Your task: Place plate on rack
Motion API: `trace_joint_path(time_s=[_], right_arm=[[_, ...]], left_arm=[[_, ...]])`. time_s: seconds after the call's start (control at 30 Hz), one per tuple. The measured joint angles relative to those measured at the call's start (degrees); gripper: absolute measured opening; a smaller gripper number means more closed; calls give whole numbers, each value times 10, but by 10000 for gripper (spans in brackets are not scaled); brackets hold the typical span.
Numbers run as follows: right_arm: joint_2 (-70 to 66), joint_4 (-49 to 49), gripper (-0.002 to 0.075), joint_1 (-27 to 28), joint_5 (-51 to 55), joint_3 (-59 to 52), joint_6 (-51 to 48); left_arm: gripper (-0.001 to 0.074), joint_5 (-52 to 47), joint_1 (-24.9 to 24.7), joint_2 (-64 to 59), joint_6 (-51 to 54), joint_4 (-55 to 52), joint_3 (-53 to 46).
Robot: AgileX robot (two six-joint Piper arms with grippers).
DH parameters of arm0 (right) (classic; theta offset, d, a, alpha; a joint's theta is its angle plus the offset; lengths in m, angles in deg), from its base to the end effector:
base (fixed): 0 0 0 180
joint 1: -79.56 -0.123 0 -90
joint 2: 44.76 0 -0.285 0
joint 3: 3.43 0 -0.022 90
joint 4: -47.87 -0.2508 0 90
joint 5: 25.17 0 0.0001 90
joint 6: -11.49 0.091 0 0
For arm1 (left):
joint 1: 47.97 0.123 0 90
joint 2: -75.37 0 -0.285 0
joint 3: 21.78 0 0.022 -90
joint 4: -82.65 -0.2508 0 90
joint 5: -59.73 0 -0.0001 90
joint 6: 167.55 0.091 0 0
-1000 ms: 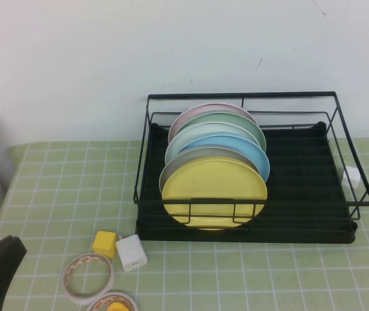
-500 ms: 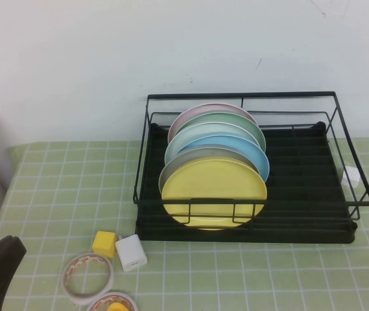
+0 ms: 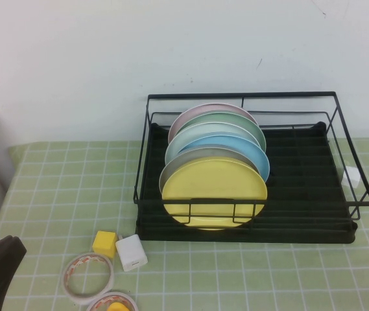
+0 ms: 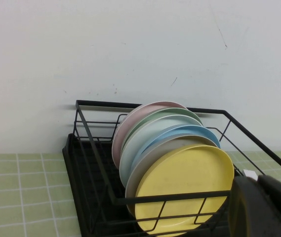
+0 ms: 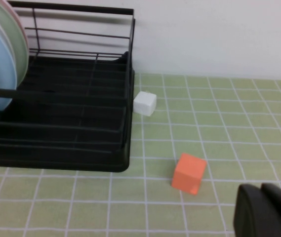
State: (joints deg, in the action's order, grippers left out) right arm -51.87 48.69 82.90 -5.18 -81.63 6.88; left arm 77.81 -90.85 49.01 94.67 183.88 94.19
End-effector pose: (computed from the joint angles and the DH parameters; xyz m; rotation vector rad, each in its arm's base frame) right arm 0.0530 -0.0035 0.1766 -0.0293 1.8390 -0.1112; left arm 0.0789 -0.0356 0.2638 0.0985 1.6667 -0.5782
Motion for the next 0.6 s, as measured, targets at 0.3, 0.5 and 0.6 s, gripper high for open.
trace_joint_path(time_s=[0.3, 0.5, 0.6], right_arm=[[0, -1, 1, -6, 0, 0, 1], [0, -1, 1, -6, 0, 0, 1], [0, -1, 1, -6, 0, 0, 1]], left_arm=[[-1, 0, 0, 0, 0, 0, 0], [-2, 0, 0, 0, 0, 0, 0], [-2, 0, 0, 0, 0, 0, 0]])
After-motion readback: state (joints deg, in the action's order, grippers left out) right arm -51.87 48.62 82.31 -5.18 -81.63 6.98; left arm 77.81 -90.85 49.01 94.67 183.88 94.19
